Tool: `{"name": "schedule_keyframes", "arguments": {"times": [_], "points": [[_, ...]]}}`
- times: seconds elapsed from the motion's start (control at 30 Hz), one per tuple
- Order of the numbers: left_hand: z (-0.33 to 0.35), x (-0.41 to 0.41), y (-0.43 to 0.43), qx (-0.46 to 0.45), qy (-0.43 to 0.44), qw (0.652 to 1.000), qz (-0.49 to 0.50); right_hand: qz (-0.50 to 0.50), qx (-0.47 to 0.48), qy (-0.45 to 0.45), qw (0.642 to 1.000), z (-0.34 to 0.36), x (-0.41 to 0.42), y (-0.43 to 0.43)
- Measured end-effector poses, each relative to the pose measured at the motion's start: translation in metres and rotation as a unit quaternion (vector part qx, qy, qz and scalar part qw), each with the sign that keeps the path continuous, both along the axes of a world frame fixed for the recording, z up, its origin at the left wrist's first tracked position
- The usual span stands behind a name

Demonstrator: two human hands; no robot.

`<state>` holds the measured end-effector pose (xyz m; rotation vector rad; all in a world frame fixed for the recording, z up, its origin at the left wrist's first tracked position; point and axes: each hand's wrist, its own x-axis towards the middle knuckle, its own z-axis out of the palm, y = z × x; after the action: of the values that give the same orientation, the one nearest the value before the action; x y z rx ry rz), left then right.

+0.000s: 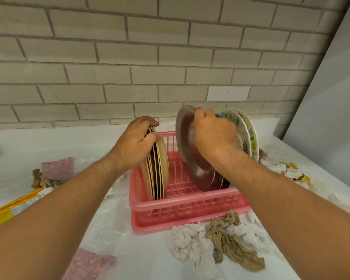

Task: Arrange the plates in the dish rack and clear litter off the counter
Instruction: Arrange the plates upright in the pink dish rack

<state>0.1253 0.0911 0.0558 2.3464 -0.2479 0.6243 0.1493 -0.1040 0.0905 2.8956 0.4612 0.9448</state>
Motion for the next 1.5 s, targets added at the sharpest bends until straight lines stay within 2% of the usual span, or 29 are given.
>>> {"name": "schedule_keyframes", "arguments": {"times": [0.1,0.33,0.53,0.87,1.0,1.33,1.43,1.5], "points": [[0.0,0.0,0.0,0.003,-0.003,1.0,0.004,0.017,-0.005,0.022,1.0,-0.013,-0.003,0.0],[0.0,0.0,0.0,-0.003,0.0,1.0,0.005,-0.012,0.028,-0.031,0.999,0.006,0.003,-0.008],[-0.001,0.001,0.0,0.0,-0.001,1.0,0.004,0.0,0.003,0.031,1.0,-0.021,-0.002,-0.007],[-0.001,0.002,0.0,0.002,-0.004,1.0,0.005,-0.004,-0.056,0.052,0.997,0.007,-0.005,-0.024],[-0.001,0.002,-0.001,0.003,-0.003,1.0,0.006,0.002,-0.037,0.084,0.996,0.005,-0.001,-0.028],[-0.002,0.002,-0.002,0.0,-0.008,1.0,0.009,0.022,-0.015,0.089,0.996,0.009,-0.008,-0.029],[-0.002,0.001,-0.002,-0.004,-0.007,1.0,0.005,0.06,0.022,0.048,0.997,0.015,-0.014,-0.024],[-0.003,0.001,-0.003,-0.011,-0.001,1.0,0.01,0.113,0.065,0.063,0.989,0.015,-0.02,-0.015]]}}
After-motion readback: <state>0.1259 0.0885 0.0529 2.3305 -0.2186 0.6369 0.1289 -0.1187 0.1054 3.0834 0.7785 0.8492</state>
